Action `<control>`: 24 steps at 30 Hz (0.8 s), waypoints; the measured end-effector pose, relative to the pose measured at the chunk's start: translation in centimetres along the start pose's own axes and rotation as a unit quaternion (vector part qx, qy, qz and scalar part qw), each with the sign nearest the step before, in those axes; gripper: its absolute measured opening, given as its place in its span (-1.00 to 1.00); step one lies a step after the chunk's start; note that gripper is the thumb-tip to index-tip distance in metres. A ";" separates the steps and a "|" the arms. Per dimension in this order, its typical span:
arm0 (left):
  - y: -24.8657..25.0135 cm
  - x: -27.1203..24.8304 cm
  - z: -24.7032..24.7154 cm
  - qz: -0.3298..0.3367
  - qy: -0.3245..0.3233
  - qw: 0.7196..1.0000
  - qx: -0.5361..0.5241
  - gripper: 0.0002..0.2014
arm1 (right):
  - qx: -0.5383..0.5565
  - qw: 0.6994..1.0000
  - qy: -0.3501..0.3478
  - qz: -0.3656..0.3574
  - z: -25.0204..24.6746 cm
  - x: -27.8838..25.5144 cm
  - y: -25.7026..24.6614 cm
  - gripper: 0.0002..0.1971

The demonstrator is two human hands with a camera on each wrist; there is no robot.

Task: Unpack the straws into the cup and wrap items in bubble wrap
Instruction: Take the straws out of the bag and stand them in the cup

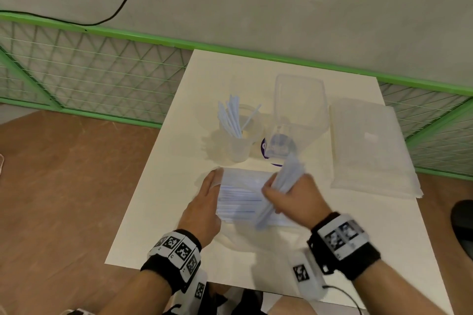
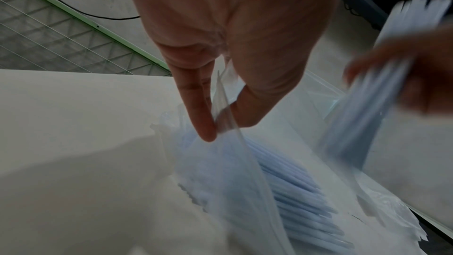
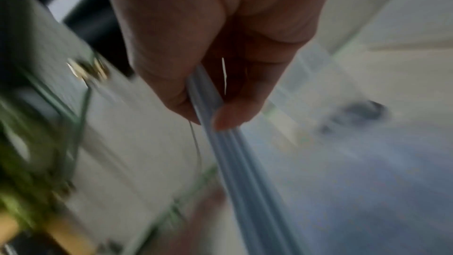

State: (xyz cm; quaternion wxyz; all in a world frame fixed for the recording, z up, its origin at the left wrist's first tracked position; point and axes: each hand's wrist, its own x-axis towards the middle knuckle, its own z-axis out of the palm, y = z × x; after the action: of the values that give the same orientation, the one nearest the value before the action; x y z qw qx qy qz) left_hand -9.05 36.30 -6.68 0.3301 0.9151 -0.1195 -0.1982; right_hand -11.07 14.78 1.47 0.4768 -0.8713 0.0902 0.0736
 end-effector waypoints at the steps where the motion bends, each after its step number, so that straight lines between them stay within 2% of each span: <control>1: 0.0 -0.1 -0.1 -0.004 -0.001 1.000 -0.004 0.05 | 0.015 0.999 0.019 -0.026 -1.6 0.7 -2.1 -0.82; 3: 0.1 -0.2 -0.2 -0.007 -0.004 1.000 -0.006 0.04 | 0.031 0.994 0.069 -0.083 -4.4 2.3 -6.1 -0.86; 5: 0.2 -0.2 -0.3 -0.004 -0.006 1.000 -0.009 0.04 | 0.001 0.983 0.130 -0.128 -6.4 4.2 -9.3 -0.88; 8: 0.2 -0.2 -0.4 -0.001 -0.007 1.000 -0.012 0.04 | -0.032 0.973 0.176 -0.143 -6.9 7.8 -11.9 -0.89; 10: 0.3 -0.3 -0.5 0.000 -0.006 1.000 -0.013 0.04 | -0.067 0.975 0.169 -0.129 -6.0 10.2 -12.0 -0.85; 14: 0.1 -0.4 -0.6 0.003 -0.004 1.000 -0.015 0.03 | -0.122 0.984 0.112 -0.070 -3.8 13.2 -10.2 -0.71; 16: 0.0 -0.5 -0.7 0.003 -0.005 1.000 -0.018 0.03 | -0.154 0.983 0.082 -0.054 -3.7 13.4 -9.9 -0.46; 18: 0.0 -0.6 -0.7 -0.002 -0.007 1.000 -0.020 0.03 | -0.183 0.973 0.120 -0.073 -4.3 13.0 -10.3 -0.30; 19: 0.0 -0.6 -0.7 -0.002 -0.008 1.000 -0.021 0.03 | -0.181 0.967 0.156 -0.093 -4.8 12.3 -10.7 -0.35; 21: 0.1 -0.6 -0.7 -0.005 -0.010 1.000 -0.023 0.04 | -0.145 0.954 0.208 -0.162 -5.0 9.8 -11.2 -0.62; 22: 0.2 -0.6 -0.7 -0.008 -0.011 1.000 -0.025 0.04 | -0.129 0.948 0.206 -0.205 -4.5 8.3 -11.1 -0.75; 24: 0.3 -0.6 -0.6 -0.013 -0.013 0.999 -0.031 0.04 | -0.130 0.946 0.136 -0.262 -2.0 4.7 -9.8 -0.82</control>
State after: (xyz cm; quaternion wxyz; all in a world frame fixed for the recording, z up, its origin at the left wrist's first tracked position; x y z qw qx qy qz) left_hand -9.33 36.64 -5.94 0.3541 0.9032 -0.1057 -0.2183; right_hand -4.20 17.84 9.57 0.3454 -0.9201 -0.0881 -0.1622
